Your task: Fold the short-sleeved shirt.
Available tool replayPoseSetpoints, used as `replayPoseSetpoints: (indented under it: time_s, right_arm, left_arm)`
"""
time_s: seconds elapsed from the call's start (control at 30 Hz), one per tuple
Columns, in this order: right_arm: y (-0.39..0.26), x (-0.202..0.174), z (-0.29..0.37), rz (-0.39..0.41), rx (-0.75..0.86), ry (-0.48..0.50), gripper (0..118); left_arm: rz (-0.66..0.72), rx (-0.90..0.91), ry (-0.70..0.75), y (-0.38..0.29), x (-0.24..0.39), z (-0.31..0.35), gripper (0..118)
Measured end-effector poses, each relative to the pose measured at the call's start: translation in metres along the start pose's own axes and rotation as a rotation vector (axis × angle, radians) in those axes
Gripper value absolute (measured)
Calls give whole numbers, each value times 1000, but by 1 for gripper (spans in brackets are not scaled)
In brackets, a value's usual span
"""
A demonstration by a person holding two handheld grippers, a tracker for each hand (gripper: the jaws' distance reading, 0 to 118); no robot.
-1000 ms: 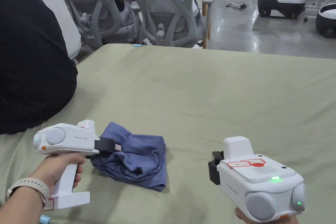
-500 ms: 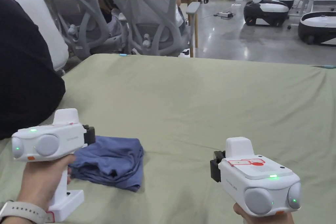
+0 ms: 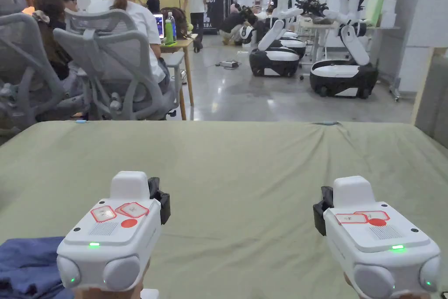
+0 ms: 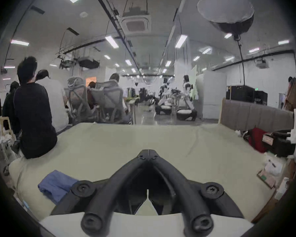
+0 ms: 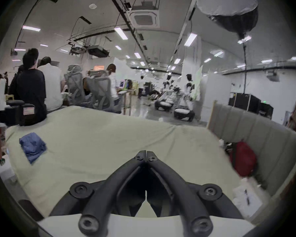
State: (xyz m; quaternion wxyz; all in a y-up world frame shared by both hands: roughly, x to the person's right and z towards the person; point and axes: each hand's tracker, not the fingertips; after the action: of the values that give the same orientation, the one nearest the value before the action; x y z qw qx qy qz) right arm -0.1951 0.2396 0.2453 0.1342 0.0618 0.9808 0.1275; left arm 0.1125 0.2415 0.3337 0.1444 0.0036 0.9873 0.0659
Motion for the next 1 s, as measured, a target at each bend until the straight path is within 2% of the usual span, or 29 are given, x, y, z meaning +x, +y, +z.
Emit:
replayPoseSetpoints:
  time_s: [0.13,0.2,0.33,0.37,0.4,0.43,0.47,0.5,0.6,0.63,0.7,1.0]
  right_arm:
    - [5,21,16,49,61,-52,0]
    - [4,26,20,39,60,-47,0]
    - [5,38,27,-68,81,-37,0]
    - [6,40,28,-79,89,-36,4]
    - [7,39,29,-80,100,-46,13]
    - [8,38,30,-74,108,-56,35]
    - [9,37,33,-72,113,-52,42]
    - [11,37,34,-76,116,-43,48]
    - [15,35,37,-101,118,-13,85]
    - [16,34,37,-104,124,-7,100]
    - [18,31,38,-98,128,-5,118]
    - [20,22,40,-81,136,-13,118]
  left_arm:
    - [-17,39,-30,21,32,11,0]
    - [-8,53,-36,32,40,16,0]
    - [-30,85,-27,42,40,24,0]
    - [-31,88,-29,42,38,26,4]
    - [-34,90,-28,42,36,28,18]
    - [-45,97,-23,41,38,30,44]
    - [-55,102,-20,40,37,32,44]
    - [-65,103,-20,39,37,32,52]
    - [-97,118,-10,38,39,34,103]
    - [-105,135,-2,37,40,36,116]
    - [-111,145,-11,38,40,37,118]
    - [-83,135,-30,41,35,37,118]
